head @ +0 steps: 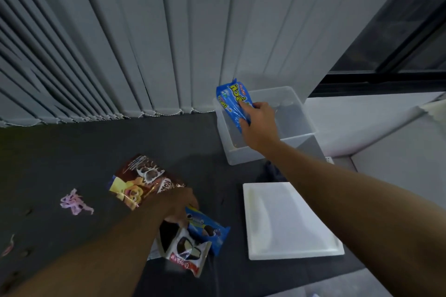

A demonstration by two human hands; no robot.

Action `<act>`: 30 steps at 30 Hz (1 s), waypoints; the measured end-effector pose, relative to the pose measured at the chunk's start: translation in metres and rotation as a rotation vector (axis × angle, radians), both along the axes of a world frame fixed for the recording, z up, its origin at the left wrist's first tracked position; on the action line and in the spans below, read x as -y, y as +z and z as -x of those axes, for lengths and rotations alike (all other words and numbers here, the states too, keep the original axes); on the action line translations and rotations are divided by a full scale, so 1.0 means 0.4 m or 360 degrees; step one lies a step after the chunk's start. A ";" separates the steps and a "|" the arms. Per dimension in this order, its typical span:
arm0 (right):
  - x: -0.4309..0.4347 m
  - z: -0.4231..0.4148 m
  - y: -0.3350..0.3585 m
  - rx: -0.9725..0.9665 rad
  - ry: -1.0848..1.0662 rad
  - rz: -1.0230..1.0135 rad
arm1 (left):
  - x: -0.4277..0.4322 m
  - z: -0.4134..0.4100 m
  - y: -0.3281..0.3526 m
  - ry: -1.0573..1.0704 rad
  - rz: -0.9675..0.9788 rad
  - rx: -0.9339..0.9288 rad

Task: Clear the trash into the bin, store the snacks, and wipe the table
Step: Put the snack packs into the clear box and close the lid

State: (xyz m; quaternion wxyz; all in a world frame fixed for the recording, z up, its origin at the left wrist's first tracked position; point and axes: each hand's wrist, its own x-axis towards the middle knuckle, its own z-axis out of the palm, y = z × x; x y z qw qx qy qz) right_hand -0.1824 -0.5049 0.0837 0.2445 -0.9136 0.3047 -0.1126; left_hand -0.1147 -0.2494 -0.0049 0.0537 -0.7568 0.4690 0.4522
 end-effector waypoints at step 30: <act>0.094 -0.124 -0.174 -0.1250 0.0635 0.0039 | 0.021 -0.139 -0.047 0.0425 0.0313 0.0352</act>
